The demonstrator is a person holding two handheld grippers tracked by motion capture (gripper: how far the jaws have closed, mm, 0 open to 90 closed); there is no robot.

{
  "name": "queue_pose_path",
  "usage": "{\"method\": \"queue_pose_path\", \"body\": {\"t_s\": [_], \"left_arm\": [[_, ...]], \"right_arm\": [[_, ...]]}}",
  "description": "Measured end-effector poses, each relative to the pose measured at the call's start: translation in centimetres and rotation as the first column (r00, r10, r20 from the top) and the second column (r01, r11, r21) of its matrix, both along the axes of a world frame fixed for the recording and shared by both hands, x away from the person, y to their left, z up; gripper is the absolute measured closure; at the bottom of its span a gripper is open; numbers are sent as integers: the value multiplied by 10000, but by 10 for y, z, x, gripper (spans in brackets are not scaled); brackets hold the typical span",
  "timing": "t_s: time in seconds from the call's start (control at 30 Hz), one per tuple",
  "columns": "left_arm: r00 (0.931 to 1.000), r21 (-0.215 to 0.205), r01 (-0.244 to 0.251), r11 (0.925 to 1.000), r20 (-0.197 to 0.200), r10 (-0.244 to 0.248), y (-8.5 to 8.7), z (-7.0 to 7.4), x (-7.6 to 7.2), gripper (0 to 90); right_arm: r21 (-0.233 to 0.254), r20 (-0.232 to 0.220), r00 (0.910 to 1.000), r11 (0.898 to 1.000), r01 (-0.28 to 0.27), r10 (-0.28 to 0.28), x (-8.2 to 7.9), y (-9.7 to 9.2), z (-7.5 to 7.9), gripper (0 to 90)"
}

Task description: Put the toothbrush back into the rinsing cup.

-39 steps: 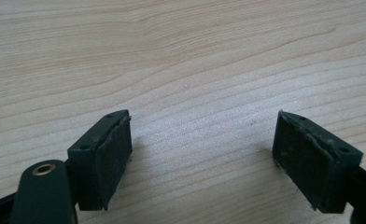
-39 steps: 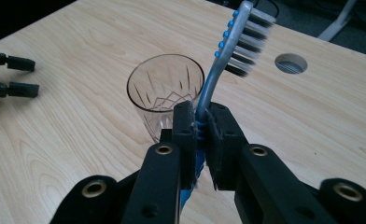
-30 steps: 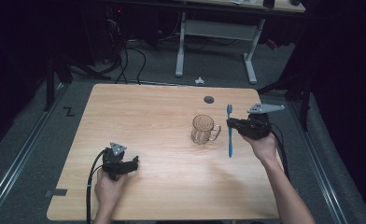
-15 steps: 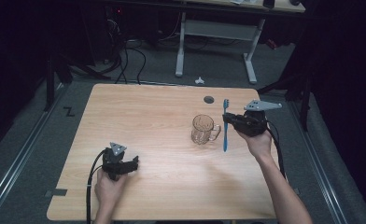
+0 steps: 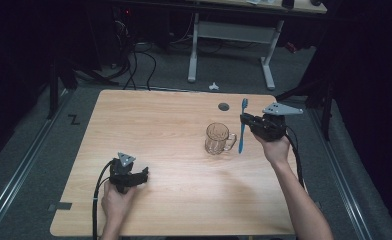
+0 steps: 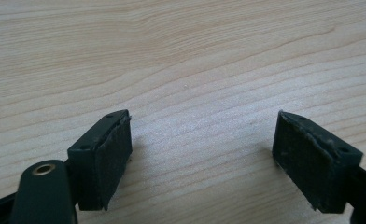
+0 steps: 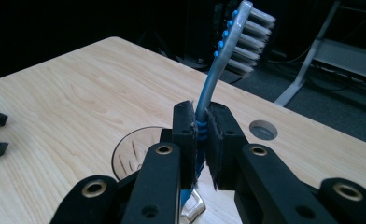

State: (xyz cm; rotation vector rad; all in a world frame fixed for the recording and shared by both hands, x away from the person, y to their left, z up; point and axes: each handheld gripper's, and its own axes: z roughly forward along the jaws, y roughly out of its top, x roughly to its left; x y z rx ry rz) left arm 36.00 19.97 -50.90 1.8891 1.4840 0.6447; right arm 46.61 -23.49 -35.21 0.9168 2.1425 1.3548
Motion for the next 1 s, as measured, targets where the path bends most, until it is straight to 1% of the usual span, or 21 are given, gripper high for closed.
{"method": "queue_pose_path", "body": {"t_s": [0.13, 0.17, 0.23, 0.47, 0.5, 0.63, 0.67, 0.7, 0.73, 0.9, 1.0], "left_arm": [[10000, -2, -3, 10000, -1, 3, 0, 0, 0, 203], [10000, 0, -1, 10000, -1, 1, 0, 0, 0, 203], [10000, -1, -3, 10000, 0, 3, 0, 0, 0, 203], [10000, 1, -2, 10000, 0, 2, 0, 0, 0, 203], [10000, 0, -1, 10000, -1, 1, 0, 0, 0, 203], [10000, 1, 0, 10000, -1, 0, 0, 0, 0, 203], [10000, 1, -1, 10000, 0, 1, 0, 0, 0, 203], [10000, 1, -1, 10000, 0, 1, 0, 0, 0, 203], [10000, -1, -2, 10000, -1, 2, 0, 0, 0, 203], [10000, 0, -3, 10000, 1, 3, 0, 0, 0, 203], [10000, -1, -4, 10000, -1, 4, 0, 0, 0, 203]], "right_arm": [[12, 30, 10000, 10000, 81, -81, 3, 0, 0, 826], [155, 12, 10000, 9998, 95, -95, 6, 0, 1, 826], [199, 2, 9999, 9997, 131, -131, 8, 0, 2, 826], [162, 45, 9998, 9997, 208, -209, 15, 3, 5, 826], [86, 72, 9995, 9995, 303, -304, 18, 5, 5, 826], [61, 52, 9991, 9991, 409, -409, 24, 7, 5, 826], [69, 11, 9988, 9987, 499, -499, 29, 8, 4, 826], [69, 11, 9988, 9987, 499, -499, 29, 8, 4, 826], [115, -16, 9981, 9981, 610, -610, 33, 9, 3, 826], [310, -73, 9967, 9962, 812, -810, 40, 10, 1, 826], [238, -80, 9957, 9954, 925, -923, 44, 11, 0, 826]]}}
